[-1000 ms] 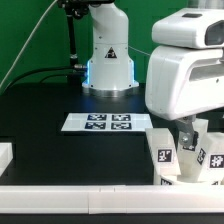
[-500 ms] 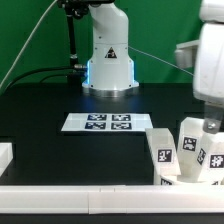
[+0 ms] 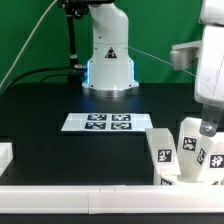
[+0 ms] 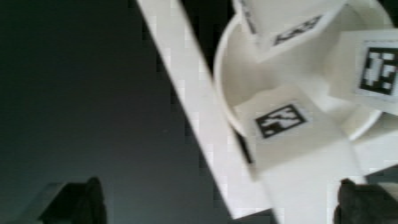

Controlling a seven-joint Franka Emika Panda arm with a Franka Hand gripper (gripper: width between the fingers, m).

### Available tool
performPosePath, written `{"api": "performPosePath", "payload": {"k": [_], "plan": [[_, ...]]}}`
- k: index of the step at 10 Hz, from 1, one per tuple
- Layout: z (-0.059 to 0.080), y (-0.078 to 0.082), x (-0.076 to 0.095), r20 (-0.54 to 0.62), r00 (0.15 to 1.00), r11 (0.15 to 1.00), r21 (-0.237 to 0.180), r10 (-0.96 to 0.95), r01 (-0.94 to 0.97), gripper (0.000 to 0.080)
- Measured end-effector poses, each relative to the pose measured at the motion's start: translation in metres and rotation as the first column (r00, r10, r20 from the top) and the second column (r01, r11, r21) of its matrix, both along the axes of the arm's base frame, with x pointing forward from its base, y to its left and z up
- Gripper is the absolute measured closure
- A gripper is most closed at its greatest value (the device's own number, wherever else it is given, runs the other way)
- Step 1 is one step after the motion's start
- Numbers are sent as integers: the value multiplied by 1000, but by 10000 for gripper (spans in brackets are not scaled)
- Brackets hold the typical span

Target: Assemble stool

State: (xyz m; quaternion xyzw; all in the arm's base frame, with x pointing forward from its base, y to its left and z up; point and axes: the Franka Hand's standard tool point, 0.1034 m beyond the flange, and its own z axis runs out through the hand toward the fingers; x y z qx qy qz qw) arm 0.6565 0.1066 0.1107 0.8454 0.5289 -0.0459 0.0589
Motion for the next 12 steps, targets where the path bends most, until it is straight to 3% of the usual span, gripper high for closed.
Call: {"api": "performPosePath", "payload": {"k": [1,3,6,9,10,11,12], "plan": [[-5,7,-8,-60,998,1000,-10,-7,6,150],[-20,18,-11,-76,997,1000,-13,-8,7,150],[-32,11,-10,-41,999,1000,-2,-22,22,150],[-34,11,-10,-23,998,998,-1,-66,66,160],[-34,11,-10,-17,994,994,-2,-109,109,337],[-34,11,-10,-4,981,981,-4,-193,193,464],[-34,11,-10,9,962,962,-5,-273,273,464]]}}
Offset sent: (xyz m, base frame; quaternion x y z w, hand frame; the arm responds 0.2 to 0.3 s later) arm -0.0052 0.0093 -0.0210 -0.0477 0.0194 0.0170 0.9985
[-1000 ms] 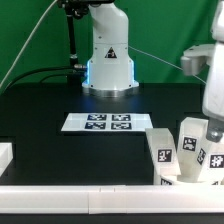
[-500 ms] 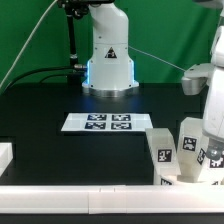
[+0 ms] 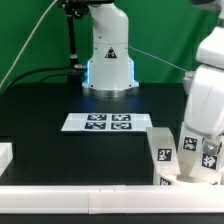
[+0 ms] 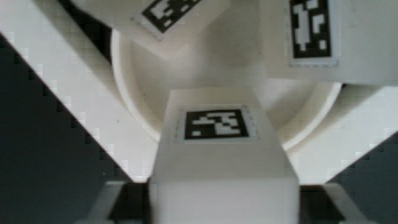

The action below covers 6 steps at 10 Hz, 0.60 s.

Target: Assemble stool

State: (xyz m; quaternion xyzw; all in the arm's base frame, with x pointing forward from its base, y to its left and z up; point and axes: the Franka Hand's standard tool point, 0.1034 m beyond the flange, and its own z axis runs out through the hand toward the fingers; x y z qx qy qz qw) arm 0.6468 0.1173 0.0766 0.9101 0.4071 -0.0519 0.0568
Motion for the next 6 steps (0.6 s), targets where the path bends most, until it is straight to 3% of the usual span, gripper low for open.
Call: {"api": "performPosePath", "payload": {"k": [3,6], "plan": [[1,0,1,33,978,978,-6,-207,207,463],[1,-16,9,79,877,880,26,-474,473,462]]}}
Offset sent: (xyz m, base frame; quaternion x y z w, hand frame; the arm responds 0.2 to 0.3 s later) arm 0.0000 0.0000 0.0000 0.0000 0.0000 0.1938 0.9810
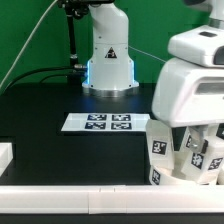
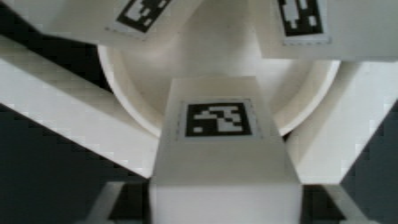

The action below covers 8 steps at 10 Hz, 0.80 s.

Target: Assemble stool

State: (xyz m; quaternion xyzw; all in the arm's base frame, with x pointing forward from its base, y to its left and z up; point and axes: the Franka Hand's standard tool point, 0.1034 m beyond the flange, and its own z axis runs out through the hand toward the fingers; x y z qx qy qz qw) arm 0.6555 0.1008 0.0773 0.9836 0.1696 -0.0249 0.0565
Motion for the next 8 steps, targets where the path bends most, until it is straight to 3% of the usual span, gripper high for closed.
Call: {"api": "performPosePath", "payload": {"k": [2,4,8], "plan": [[0,-1,4,68,969,971,22,-238,237,462],[0,-11,3,58,884,886,52,-464,461,462],[2,-19,5,80,767,771,53,-637,634,462]]}}
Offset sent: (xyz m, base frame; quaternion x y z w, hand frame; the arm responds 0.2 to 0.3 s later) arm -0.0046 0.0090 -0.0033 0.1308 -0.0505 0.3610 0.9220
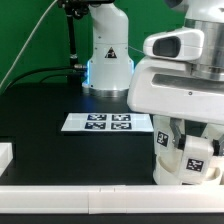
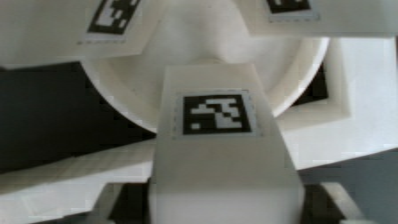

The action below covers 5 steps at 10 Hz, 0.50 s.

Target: Assemble stool

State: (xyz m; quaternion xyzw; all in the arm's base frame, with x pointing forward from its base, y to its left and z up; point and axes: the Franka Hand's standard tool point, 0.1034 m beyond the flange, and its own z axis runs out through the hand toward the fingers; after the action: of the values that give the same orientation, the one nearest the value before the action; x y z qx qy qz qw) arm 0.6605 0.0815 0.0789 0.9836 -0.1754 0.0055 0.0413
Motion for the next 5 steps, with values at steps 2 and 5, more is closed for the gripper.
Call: {"api": "performPosePath", "payload": {"k": [2,5], "plan": [[-2,-9,3,48,984,986,-1,-169,170,462],[-4,-23,-8,131,862,871,34,-490,490,462]]}}
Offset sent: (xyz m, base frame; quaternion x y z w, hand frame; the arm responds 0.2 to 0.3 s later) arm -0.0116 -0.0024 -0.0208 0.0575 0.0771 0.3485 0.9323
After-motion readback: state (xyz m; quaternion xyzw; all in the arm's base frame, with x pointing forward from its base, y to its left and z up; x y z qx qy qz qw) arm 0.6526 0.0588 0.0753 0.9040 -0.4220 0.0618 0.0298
